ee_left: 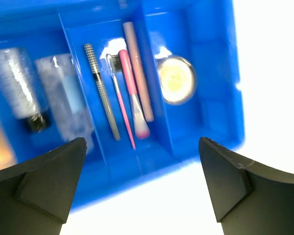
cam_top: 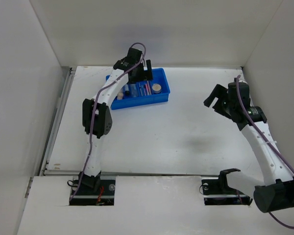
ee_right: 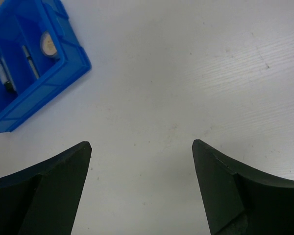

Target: Organize the makeup

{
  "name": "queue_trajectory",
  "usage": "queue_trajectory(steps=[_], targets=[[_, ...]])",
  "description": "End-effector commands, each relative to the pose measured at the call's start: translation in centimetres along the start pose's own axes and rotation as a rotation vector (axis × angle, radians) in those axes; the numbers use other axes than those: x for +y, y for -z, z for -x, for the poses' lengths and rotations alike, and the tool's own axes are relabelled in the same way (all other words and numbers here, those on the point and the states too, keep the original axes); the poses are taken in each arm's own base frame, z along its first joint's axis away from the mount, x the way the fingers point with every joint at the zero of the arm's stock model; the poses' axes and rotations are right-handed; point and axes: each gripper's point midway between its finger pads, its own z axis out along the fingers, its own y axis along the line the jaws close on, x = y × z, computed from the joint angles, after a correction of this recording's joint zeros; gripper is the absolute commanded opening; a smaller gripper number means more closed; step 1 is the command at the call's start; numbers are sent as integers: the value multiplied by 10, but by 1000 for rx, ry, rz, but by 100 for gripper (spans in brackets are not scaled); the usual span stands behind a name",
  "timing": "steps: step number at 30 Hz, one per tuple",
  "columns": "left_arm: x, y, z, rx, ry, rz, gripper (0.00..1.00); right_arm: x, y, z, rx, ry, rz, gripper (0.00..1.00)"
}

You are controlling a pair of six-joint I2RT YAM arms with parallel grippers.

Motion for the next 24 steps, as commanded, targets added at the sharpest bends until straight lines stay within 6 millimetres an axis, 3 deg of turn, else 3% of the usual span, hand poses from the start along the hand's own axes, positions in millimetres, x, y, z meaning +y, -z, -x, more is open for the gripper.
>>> queue_trajectory(steps=[1,3,4,5,8,14,19,24], targets=[[-18,79,11,-79,-87,-41,100,21,17,40,-133,-22,10,91],[-9,99,0,-83,-81,1,100,33,25,54,-168,-21,15,100],[-10,103,-8,-77,-91,5,100,30,21,49,-145,-16,-3,100],[-12,107,-14,-71,-98,1,100,34,25,56,-167,-21,-14,100],[-23,119,-24,-88,-144,25,100,33,21,52,-153,-11,-80,100],[-55,142,-57,-36,-236,-3,100,52,33,52,-164,-26,-56,100],[-72,160,-72,-43,-279,-30,100,61,49,55,-178,-17,-62,100],[-85,179,-82,-54,-324,-48,100,58,51,53,-180,-8,-74,100]])
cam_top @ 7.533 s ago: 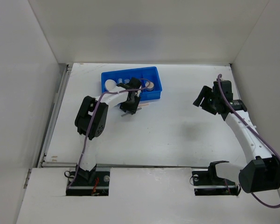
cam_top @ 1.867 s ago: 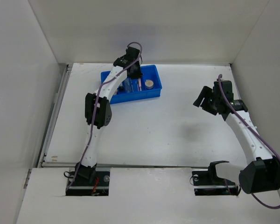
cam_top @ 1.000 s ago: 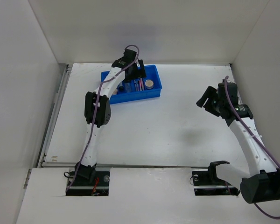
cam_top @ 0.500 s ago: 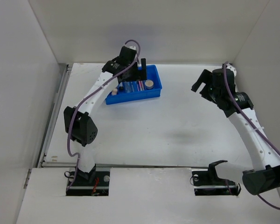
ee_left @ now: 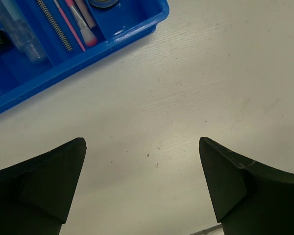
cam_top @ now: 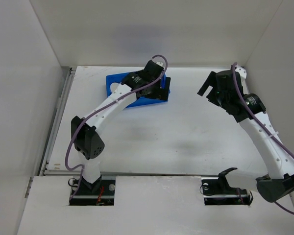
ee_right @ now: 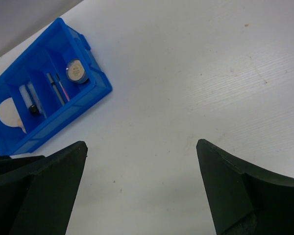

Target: Organize the makeup

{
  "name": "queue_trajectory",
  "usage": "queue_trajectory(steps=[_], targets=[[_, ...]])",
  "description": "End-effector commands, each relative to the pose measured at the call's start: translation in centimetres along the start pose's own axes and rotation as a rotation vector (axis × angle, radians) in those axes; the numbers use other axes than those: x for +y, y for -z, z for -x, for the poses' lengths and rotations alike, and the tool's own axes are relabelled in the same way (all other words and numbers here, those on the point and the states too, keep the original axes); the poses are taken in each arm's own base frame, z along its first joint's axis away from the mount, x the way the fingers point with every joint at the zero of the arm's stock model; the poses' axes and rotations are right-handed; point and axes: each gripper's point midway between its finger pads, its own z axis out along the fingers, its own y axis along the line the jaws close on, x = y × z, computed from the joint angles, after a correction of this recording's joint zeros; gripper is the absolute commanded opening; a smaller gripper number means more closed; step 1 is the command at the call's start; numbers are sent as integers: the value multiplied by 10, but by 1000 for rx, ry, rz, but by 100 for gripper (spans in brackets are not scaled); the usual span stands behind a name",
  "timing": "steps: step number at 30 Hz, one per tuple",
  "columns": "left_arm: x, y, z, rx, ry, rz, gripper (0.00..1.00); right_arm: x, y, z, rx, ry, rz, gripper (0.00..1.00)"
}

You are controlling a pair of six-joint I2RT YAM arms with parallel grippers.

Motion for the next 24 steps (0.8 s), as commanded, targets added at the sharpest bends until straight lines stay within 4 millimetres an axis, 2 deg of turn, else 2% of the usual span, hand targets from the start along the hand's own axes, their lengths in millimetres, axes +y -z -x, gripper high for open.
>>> queue_trajectory(steps=[1,4,5,6,7,8,9,10,11,12,13,14,15,16,17,18,19,21,24], targets=[[3,41,18,-96,-21,21,100,-5,9,8,-31,-9,-27,100],[-4,59,19,-124,-11,7,100,-4,8,4,-34,-8,-14,100],[-5,60,10,-109,-20,6,100,-3,6,3,-35,-9,-13,100],[0,64,8,-113,-8,19,100,-5,6,4,-42,-9,-21,100],[-1,81,9,-150,-7,5,100,-8,6,1,-37,-6,-26,100],[6,80,-3,-137,-3,35,100,-10,6,3,-54,-10,-33,100],[12,85,-9,-139,-3,47,100,-15,0,-4,-48,-1,-52,100],[17,105,-6,-188,20,37,100,-20,2,-3,-65,-6,-56,100],[29,112,-9,-209,24,75,100,-21,0,-3,-78,-11,-57,100],[41,110,-23,-195,28,114,100,-24,-1,-7,-77,-10,-58,100],[50,116,-28,-211,49,139,100,-31,-7,-17,-69,0,-78,100],[61,137,-31,-254,73,149,100,-30,-6,-15,-86,-12,-62,100],[79,137,-44,-253,75,219,100,-32,-9,-18,-83,-10,-65,100],[88,143,-49,-269,96,244,100,-33,-8,-20,-82,-10,-65,100],[100,161,-55,-298,115,261,100,-35,-11,-20,-92,-11,-71,100],[114,169,-58,-330,133,319,100,-35,-11,-20,-92,-11,-71,100],[124,169,-68,-324,134,350,100,-36,-11,-16,-112,-16,-82,100],[139,184,-78,-355,166,387,100,-39,-11,-14,-126,-16,-96,100],[162,194,-86,-390,201,481,100,-39,-10,-5,-159,-27,-105,100]])
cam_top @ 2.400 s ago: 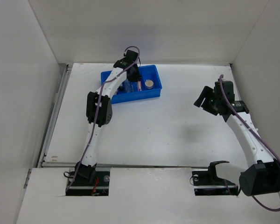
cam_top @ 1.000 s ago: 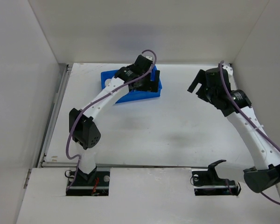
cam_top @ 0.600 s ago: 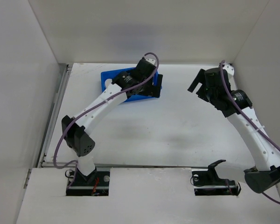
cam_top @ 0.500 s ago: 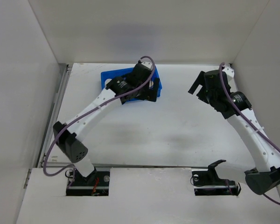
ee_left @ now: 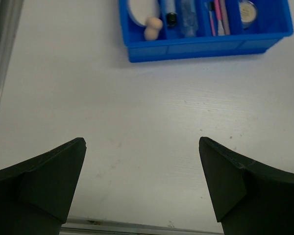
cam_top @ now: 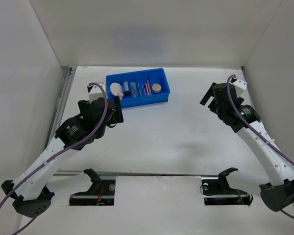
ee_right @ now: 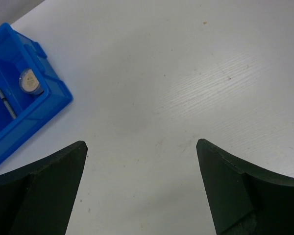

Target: Organize the makeup

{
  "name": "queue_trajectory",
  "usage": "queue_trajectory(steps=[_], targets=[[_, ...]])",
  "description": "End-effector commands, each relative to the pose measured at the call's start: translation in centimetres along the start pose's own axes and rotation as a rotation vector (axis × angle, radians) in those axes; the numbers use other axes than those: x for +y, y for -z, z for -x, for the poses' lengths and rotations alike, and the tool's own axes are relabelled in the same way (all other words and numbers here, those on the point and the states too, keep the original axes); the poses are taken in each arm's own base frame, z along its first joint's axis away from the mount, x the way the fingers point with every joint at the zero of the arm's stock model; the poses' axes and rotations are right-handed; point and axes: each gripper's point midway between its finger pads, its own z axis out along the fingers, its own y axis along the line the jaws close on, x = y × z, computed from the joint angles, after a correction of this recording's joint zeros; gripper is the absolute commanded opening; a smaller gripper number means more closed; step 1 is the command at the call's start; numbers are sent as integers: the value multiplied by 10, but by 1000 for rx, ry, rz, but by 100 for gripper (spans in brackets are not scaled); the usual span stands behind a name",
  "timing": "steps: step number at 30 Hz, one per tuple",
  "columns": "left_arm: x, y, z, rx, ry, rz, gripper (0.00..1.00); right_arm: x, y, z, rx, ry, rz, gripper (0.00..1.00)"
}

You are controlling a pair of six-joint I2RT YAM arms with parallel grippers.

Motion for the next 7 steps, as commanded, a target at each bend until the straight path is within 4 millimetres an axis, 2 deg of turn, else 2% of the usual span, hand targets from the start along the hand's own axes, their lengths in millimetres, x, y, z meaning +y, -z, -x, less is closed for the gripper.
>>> queue_trajectory(steps=[1,5,7], targets=[[40,0,-2,-61,46,193,100,7,7,27,-105,-64,22,100],[44,0,-1,-69,48,214,100,12,8,33,-115,-73,32,100],[42,-4,-3,-58,36,221,100,15,3,28,-101,-58,38,100]])
